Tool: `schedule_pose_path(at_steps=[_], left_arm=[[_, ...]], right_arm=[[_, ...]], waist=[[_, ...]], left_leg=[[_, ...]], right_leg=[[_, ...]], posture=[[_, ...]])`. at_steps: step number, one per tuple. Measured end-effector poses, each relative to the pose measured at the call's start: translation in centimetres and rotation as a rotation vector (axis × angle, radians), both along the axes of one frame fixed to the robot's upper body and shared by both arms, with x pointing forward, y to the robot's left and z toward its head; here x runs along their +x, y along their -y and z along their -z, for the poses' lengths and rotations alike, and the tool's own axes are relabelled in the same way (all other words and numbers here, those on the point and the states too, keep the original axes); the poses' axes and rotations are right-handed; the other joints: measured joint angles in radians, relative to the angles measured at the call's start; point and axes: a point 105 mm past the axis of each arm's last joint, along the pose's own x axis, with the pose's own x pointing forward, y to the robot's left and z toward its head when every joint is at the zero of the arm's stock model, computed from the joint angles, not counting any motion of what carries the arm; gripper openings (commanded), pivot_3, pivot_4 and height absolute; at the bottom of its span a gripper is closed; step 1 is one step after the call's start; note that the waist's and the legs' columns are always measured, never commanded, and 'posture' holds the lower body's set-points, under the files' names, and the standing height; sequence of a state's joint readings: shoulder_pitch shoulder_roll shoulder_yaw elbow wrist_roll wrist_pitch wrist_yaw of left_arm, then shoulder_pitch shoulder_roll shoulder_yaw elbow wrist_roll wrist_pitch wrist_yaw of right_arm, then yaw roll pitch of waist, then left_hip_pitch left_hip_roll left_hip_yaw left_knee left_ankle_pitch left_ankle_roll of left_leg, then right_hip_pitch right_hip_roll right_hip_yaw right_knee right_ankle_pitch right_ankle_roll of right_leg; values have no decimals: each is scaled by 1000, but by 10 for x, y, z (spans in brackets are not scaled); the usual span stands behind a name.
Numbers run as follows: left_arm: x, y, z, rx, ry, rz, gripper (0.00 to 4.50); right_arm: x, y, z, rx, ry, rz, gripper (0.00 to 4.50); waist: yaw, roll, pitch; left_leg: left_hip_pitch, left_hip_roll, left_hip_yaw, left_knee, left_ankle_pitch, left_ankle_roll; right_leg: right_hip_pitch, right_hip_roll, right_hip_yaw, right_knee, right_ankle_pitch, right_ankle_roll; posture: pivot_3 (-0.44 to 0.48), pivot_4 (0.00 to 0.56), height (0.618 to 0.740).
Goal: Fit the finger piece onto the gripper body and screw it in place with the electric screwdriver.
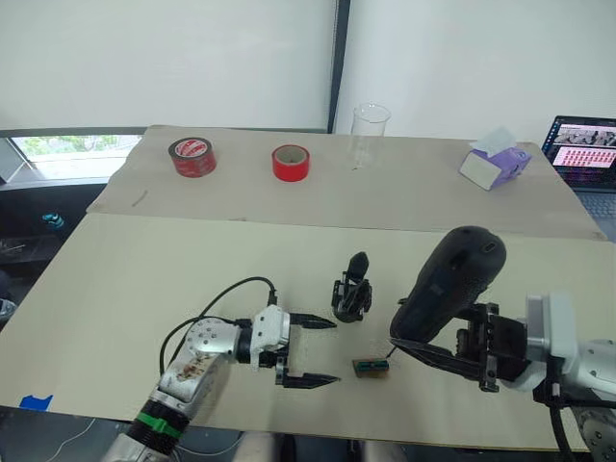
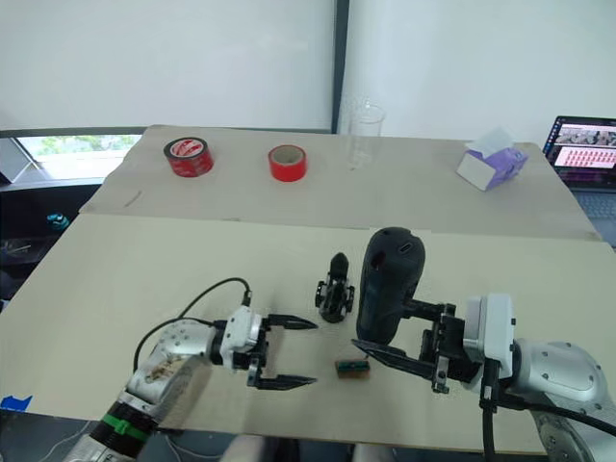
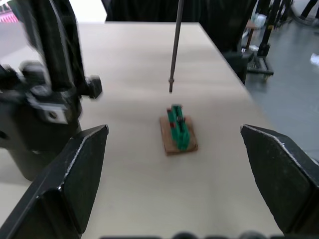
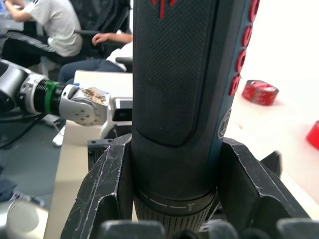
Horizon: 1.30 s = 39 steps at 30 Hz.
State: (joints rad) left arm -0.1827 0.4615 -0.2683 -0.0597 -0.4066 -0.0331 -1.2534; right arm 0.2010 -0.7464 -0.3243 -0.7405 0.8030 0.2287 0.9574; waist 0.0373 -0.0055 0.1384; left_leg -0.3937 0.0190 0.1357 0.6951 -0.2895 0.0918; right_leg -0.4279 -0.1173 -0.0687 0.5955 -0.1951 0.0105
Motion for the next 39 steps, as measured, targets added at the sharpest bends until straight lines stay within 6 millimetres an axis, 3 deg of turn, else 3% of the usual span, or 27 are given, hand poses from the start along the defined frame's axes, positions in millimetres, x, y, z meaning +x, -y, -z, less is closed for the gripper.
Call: schedule_pose_path(at_steps=[6, 18, 24, 39], left_arm=[[-1, -15, -27, -72, -35, 5, 4500], [28, -31, -59, -65, 10, -77, 4500], [40, -34, -56, -42, 9, -126, 4500], [51, -42, -35, 8, 0, -184, 4500]], right_arm=[[8, 3, -17, 59, 19, 45, 1920], [33, 8, -52, 93, 90, 77, 1920], [45, -1, -61, 117, 94, 61, 1920], [58, -13, -53, 118, 40, 21, 1920]], waist=[[0, -1, 3], [-1, -3, 5], [-3, -3, 5], [-5, -3, 6]], left_leg=[[0, 0, 0, 0, 0, -2], [-1, -1, 0, 0, 2, -2], [-1, -1, 1, 0, 4, -5], [-4, -2, 0, 1, 6, -7]], right_leg=[[0, 3, 0, 0, 0, 0], [0, 5, 0, 0, 1, 0], [0, 5, 0, 0, 1, 0], [-2, 4, -2, 0, 4, 4]], posture=[[0, 150, 740], [0, 150, 740], [0, 150, 740], [0, 150, 740]])
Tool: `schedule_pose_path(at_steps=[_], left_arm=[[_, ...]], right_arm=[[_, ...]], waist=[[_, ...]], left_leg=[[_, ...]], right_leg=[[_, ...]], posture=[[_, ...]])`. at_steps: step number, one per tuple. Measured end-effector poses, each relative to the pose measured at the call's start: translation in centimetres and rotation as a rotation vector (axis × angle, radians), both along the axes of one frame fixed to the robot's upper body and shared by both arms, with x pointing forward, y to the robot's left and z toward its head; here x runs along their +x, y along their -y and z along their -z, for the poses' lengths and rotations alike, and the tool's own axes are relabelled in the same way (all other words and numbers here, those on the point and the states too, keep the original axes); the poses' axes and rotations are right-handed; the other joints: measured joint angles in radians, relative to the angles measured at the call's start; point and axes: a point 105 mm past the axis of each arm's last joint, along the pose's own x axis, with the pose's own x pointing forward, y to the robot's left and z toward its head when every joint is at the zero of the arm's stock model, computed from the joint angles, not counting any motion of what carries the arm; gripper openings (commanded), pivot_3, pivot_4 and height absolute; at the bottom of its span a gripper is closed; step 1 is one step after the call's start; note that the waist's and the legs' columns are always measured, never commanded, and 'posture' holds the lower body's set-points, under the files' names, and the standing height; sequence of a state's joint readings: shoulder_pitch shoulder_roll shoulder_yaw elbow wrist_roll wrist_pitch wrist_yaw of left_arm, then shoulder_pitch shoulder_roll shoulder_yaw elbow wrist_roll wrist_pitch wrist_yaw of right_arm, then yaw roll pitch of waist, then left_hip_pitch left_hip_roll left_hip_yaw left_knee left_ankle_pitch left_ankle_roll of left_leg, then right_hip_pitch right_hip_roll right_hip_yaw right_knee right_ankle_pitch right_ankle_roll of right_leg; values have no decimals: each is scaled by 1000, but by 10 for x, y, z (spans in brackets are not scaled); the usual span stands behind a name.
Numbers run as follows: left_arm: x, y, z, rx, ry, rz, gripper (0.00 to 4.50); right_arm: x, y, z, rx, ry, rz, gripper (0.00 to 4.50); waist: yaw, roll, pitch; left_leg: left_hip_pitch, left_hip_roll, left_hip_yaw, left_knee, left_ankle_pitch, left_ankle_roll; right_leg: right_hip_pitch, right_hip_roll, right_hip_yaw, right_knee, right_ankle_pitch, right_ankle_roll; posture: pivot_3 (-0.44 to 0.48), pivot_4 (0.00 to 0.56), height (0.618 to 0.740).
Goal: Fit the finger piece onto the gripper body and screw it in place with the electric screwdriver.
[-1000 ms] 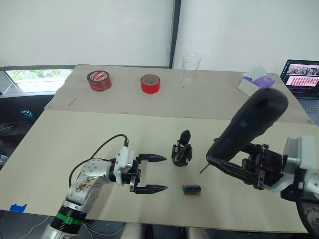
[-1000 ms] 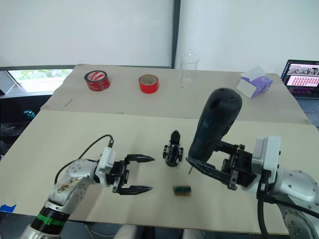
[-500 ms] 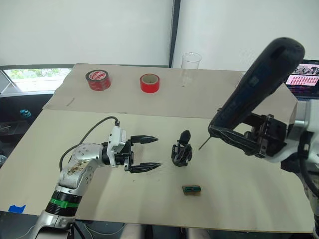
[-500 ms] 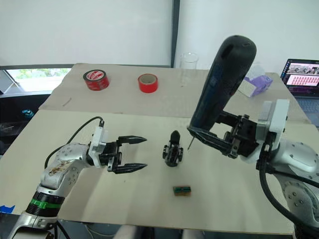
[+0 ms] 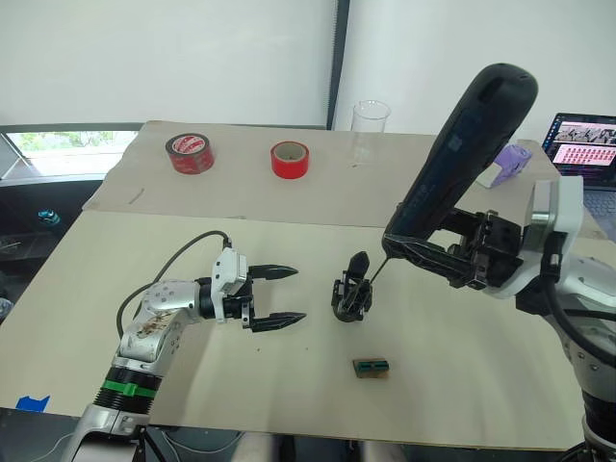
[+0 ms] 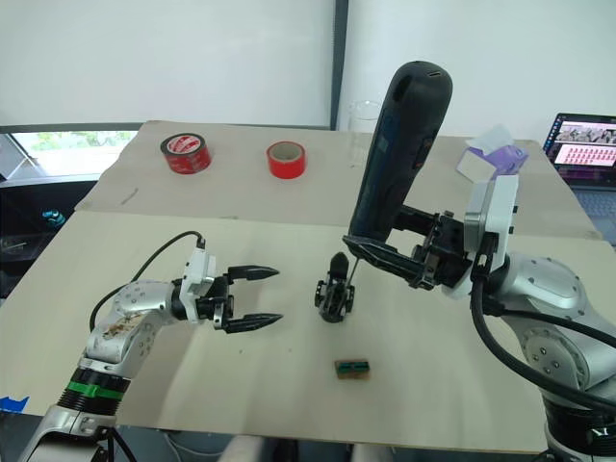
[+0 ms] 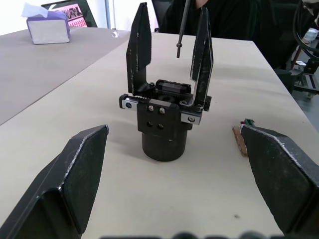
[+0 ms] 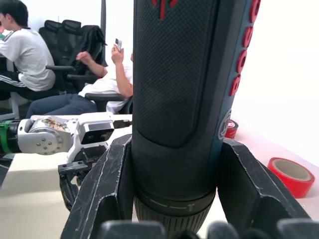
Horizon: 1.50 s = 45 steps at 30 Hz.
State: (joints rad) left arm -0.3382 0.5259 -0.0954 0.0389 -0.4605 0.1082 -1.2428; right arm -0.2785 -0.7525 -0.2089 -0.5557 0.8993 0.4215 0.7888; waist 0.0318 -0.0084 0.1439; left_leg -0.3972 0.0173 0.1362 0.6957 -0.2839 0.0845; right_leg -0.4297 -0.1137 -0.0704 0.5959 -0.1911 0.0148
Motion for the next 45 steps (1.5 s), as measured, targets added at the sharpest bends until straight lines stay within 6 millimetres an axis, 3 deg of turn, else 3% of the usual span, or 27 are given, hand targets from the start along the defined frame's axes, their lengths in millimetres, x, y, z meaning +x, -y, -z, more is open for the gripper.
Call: schedule_pose_path(at_steps=[8, 25, 45], left_arm=[[4, 9, 8, 7, 4, 18, 4500], [13, 30, 14, 11, -1, 58, 4500], [17, 43, 16, 26, -1, 69, 4500]], right_arm=[[7, 0, 4, -1, -8, -6, 1920], [14, -22, 2, 20, -20, -87, 1920], [21, -24, 19, -7, -80, -131, 1920]], waist=[[-7, 0, 0], [-20, 0, 0], [-20, 0, 0]], left_leg=[[0, 0, 0, 1, 0, 1], [-1, -1, 0, 2, 1, 0], [-2, -1, 0, 5, 2, 0]], right_leg=[[0, 0, 0, 0, 1, 1], [-1, 1, -1, 2, 2, 2], [-4, 0, 0, 10, 2, 2]], posture=[[0, 150, 740], [0, 150, 740], [0, 150, 740]])
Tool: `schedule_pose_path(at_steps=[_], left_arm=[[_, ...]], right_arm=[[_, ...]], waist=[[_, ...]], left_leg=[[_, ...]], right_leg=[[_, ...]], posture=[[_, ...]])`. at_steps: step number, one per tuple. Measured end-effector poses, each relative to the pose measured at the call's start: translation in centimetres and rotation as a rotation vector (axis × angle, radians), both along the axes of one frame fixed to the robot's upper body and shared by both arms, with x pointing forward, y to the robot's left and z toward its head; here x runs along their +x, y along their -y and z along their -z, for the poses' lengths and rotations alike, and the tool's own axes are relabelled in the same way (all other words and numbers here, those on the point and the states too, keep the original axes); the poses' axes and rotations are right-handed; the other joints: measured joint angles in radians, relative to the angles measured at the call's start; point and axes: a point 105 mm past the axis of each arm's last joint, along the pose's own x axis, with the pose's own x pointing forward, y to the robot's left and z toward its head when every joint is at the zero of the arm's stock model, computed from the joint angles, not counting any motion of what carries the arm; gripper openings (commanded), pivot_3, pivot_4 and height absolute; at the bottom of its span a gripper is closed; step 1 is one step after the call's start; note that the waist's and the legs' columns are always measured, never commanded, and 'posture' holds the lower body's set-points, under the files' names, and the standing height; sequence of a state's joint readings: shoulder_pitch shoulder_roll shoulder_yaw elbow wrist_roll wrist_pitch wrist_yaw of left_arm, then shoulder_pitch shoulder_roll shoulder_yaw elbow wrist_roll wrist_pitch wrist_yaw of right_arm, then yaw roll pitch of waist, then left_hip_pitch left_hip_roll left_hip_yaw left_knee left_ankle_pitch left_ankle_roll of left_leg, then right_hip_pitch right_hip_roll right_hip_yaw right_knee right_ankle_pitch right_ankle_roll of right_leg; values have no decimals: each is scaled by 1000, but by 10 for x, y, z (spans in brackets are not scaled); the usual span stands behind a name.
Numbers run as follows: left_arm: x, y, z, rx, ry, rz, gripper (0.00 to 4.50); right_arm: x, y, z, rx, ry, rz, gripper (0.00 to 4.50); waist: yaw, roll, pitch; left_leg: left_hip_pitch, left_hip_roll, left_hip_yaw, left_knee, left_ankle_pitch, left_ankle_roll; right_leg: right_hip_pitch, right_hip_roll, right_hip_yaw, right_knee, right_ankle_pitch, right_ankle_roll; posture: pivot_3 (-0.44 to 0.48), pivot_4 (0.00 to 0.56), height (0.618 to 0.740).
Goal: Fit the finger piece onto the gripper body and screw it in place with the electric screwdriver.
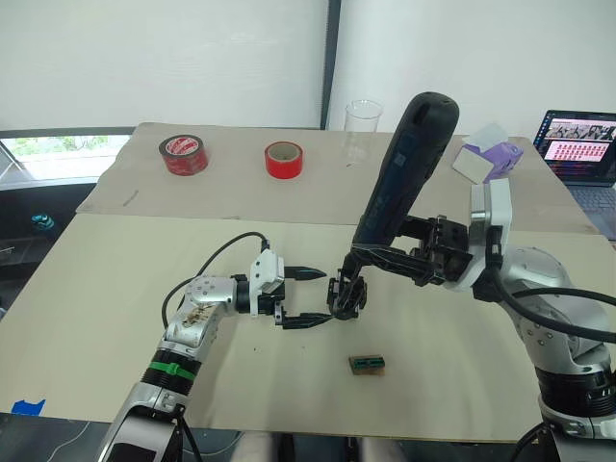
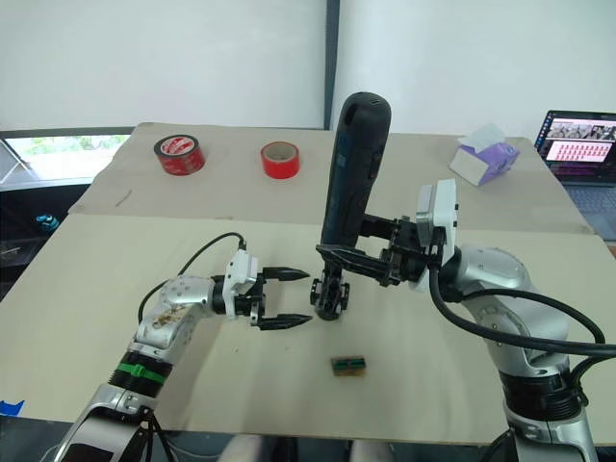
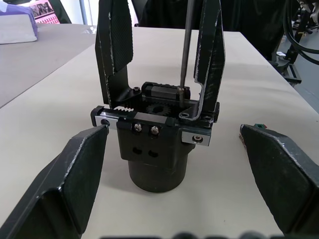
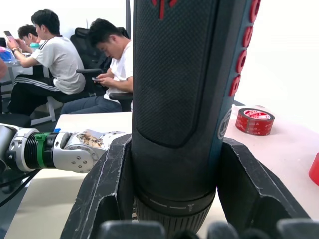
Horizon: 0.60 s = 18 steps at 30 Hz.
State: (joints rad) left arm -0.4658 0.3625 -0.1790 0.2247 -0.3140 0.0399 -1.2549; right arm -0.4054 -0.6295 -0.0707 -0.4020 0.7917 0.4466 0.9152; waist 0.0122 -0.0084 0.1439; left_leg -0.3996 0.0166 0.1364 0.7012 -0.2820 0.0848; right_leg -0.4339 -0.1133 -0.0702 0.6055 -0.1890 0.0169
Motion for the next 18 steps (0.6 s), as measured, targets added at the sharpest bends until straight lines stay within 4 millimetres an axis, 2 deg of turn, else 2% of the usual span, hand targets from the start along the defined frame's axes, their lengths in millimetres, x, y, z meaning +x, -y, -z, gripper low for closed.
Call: schedule_pose_path(at_steps=[18], left_arm=[[2, 0, 3, 11, -3, -15, 4500]], right_arm=[[4, 0, 3, 11, 1, -13, 1920]], waist=[[-1, 0, 0]], left_leg=[[-1, 0, 0, 1, 0, 4]], right_leg=[[-3, 0, 1, 5, 1, -2]], posture=[[0, 150, 740]])
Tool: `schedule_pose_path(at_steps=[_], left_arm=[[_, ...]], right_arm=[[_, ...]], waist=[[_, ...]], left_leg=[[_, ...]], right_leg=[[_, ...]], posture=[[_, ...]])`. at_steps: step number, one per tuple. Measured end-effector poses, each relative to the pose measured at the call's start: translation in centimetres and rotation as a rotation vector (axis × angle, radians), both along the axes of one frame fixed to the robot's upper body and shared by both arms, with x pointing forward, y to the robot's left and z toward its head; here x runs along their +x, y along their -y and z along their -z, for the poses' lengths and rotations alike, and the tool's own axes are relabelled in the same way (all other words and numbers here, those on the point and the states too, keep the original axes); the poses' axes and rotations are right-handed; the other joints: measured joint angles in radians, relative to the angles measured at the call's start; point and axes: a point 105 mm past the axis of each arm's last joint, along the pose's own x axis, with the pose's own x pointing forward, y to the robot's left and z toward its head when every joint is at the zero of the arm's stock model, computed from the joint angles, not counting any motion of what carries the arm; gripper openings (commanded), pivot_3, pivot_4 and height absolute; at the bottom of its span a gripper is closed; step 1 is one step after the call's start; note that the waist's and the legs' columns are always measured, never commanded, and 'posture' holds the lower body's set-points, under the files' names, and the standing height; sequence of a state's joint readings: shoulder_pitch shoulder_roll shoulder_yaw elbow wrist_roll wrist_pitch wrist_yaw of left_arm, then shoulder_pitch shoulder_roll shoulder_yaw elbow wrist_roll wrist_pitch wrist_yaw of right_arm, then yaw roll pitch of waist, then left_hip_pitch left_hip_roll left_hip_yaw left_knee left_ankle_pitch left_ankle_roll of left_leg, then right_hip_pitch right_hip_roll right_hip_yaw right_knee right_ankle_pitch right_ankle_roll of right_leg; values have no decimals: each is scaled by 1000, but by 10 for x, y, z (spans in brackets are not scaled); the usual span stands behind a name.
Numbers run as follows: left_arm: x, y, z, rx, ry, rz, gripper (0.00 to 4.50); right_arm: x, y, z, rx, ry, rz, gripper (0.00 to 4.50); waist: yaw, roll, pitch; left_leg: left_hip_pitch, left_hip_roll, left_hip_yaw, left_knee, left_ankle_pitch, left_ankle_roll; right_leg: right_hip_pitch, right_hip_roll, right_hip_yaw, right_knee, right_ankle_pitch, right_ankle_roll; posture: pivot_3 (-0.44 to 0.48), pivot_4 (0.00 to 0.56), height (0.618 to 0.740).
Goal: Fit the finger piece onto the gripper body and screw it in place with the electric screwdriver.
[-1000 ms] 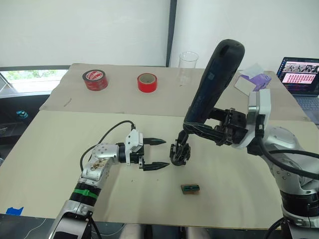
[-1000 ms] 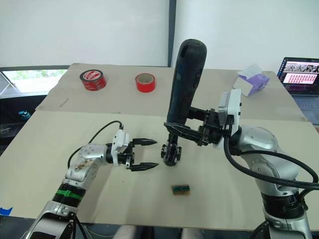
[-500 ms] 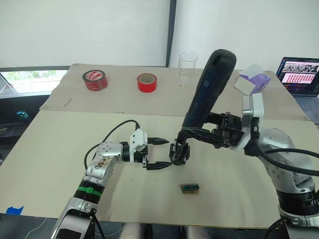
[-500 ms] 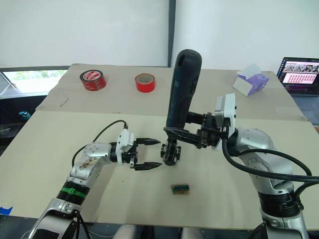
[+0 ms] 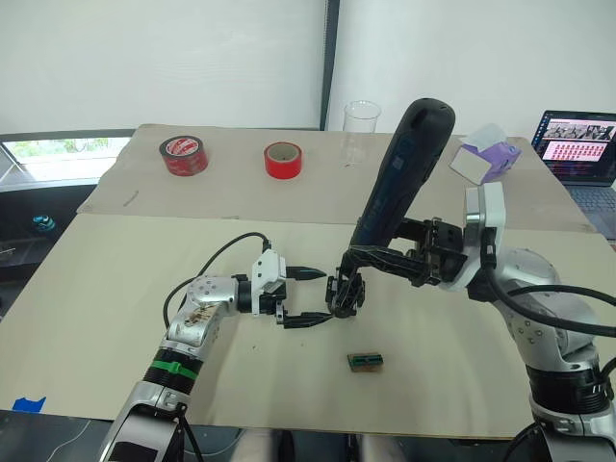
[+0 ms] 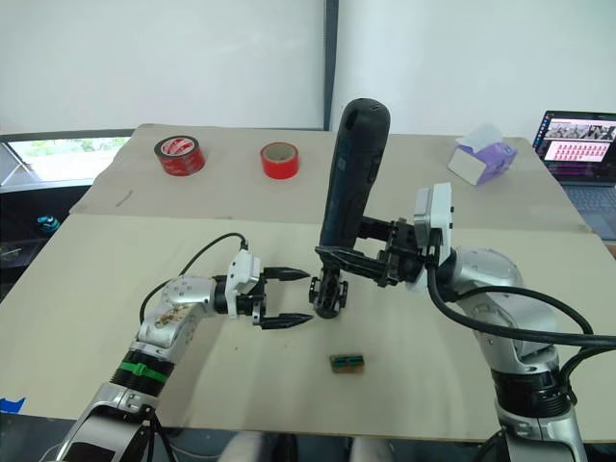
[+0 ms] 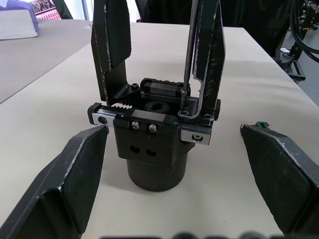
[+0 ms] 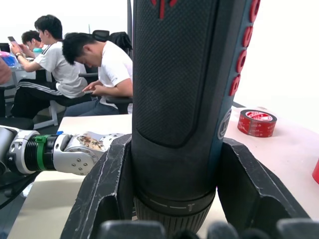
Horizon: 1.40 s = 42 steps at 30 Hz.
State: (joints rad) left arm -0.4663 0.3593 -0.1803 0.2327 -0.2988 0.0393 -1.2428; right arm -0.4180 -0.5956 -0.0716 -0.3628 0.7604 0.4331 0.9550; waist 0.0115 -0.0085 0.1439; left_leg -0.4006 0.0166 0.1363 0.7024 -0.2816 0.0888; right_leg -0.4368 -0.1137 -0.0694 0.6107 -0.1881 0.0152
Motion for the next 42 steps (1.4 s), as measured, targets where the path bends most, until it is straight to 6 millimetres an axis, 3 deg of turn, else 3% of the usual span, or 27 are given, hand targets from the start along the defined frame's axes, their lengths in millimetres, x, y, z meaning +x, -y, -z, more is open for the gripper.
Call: schedule_pose_path(at_steps=[21, 42], left_arm=[[1, 1, 0, -3, 0, -5, 4500], [0, 2, 0, -3, 9, -3, 4500]], right_arm=[[6, -2, -15, 7, 24, -7, 1920], [5, -7, -10, 13, -53, -31, 1920]], waist=[[0, 0, 0], [0, 0, 0]], left_leg=[[-2, 0, 0, 0, 1, -2], [-2, 0, 0, 1, 1, -2]], right_leg=[[-2, 0, 0, 0, 0, 0], [-2, 0, 0, 0, 0, 0]], posture=[[0, 150, 740], [0, 150, 740]])
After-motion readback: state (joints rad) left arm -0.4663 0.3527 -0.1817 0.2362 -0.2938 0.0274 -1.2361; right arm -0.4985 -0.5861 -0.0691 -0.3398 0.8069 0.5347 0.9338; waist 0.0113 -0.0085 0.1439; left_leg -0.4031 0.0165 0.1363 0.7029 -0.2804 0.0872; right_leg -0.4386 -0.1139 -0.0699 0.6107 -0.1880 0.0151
